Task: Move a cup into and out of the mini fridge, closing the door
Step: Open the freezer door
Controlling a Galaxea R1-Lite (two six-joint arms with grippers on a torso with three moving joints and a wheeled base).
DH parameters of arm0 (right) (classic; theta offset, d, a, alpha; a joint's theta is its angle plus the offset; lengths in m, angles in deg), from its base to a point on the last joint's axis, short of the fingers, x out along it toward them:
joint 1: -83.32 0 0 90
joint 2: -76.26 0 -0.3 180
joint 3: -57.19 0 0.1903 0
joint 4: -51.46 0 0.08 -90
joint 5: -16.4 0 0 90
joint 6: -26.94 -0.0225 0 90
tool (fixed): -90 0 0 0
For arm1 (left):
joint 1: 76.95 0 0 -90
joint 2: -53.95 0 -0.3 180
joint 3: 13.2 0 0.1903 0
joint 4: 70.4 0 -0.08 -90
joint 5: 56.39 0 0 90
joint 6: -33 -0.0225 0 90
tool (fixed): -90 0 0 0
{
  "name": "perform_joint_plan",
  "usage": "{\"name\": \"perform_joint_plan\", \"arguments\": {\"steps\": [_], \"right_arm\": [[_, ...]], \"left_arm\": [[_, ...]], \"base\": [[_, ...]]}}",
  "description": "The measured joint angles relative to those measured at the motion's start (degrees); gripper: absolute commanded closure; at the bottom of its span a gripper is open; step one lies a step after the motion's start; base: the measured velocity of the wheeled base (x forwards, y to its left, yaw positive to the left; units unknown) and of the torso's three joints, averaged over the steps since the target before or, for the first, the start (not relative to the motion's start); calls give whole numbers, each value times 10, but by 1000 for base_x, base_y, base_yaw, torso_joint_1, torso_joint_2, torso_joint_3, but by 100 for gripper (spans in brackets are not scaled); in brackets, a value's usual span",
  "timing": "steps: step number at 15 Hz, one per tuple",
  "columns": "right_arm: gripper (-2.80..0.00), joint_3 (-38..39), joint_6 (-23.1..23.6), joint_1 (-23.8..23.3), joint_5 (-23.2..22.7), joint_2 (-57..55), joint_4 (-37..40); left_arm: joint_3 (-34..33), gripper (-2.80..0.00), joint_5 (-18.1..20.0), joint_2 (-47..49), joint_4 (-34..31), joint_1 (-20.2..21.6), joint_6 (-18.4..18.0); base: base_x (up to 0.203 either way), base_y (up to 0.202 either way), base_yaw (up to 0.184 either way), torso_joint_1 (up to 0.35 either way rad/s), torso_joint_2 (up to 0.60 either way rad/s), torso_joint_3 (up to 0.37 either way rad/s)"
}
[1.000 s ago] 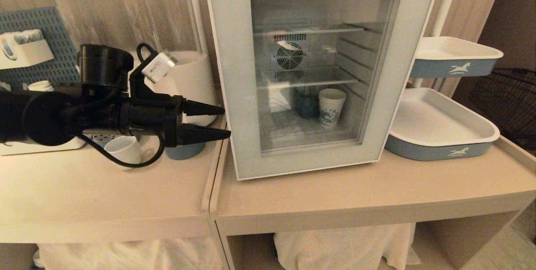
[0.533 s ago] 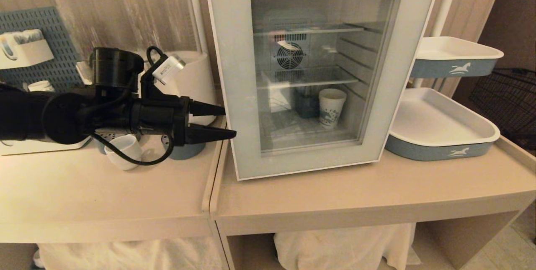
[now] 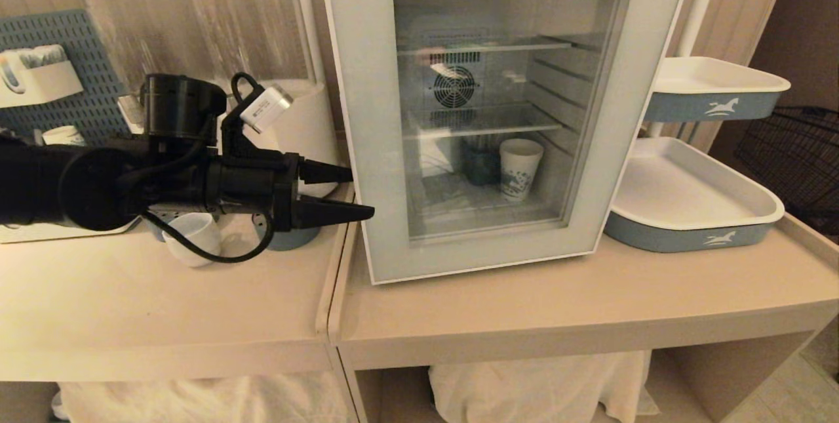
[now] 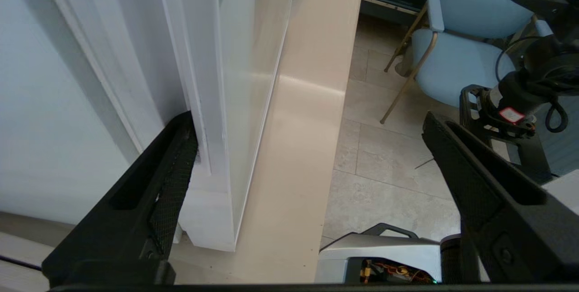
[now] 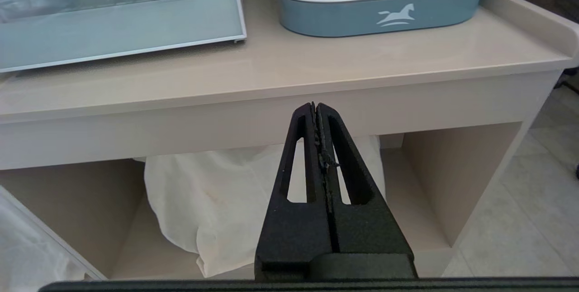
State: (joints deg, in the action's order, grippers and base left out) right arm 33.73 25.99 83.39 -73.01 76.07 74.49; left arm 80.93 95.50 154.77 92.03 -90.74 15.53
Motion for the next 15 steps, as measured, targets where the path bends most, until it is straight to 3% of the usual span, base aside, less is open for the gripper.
{"name": "perform_joint_plan", "arguments": {"steps": [10, 12, 15], "right_arm": [[0, 0, 0, 0, 0, 0, 0], [0, 0, -1, 0, 0, 0, 0], [0, 0, -1, 0, 0, 0, 0]], "left_arm": [[-71, -280, -4, -71, -3, -85, 0], [-89, -280, -3, -95, -3, -127, 11], [-116, -280, -20, -144, 7, -212, 65]], "base": [[0, 0, 0, 0, 0, 0], [0, 0, 0, 0, 0, 0], [0, 0, 0, 0, 0, 0]]}}
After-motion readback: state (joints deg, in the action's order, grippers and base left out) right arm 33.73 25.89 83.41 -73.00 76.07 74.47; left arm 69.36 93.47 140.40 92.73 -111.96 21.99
